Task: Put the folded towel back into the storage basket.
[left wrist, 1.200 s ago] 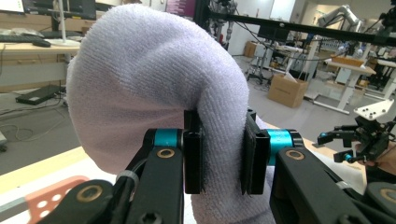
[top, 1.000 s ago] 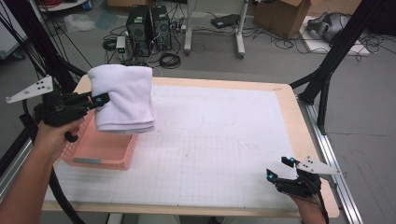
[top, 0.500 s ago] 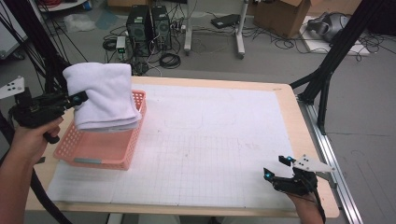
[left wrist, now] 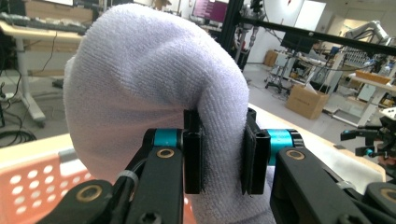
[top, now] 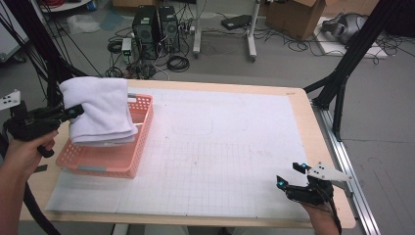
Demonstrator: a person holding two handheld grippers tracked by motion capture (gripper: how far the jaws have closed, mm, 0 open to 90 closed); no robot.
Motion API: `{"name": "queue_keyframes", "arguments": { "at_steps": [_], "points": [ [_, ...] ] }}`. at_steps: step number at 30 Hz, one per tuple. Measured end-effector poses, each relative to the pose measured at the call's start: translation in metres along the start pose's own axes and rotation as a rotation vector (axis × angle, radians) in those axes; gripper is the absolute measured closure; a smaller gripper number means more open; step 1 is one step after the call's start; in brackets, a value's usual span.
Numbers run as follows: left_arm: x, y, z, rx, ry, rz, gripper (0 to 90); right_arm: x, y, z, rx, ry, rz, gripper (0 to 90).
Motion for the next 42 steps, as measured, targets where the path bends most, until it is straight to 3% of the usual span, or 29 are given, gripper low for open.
{"name": "queue_keyframes", "arguments": {
  "at_steps": [8,21,34,38,42],
  "points": [
    [0.006,0.012,0.015,0.024,0.002,-0.002,74.1,-0.006,-0.001,0.004,0.004,0.024,0.004,20.1],
    [-0.003,0.023,0.050,0.083,0.092,0.013,72.9,-0.005,0.000,0.005,0.005,0.029,0.010,20.1],
    [-0.016,0.029,0.061,0.115,0.151,-0.010,69.0,-0.001,0.000,0.002,0.010,0.006,0.014,20.1],
    [-0.016,0.034,0.061,0.156,0.153,-0.052,59.7,-0.001,0.001,0.002,0.003,0.010,0.012,20.1],
    [-0.011,0.042,0.060,0.198,0.161,-0.142,43.7,-0.001,0.000,0.001,0.002,0.002,0.015,20.1]
  ]
}}
Point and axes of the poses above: each handheld gripper's, and its own axes: x roughly backward along the jaws, z roughly out of its underside, y roughly to its left, the point moved 6 cm from there along -x, roughly forward along the jaws, and after that the axes turned 13 degrees about z, right-handed, at the moved point
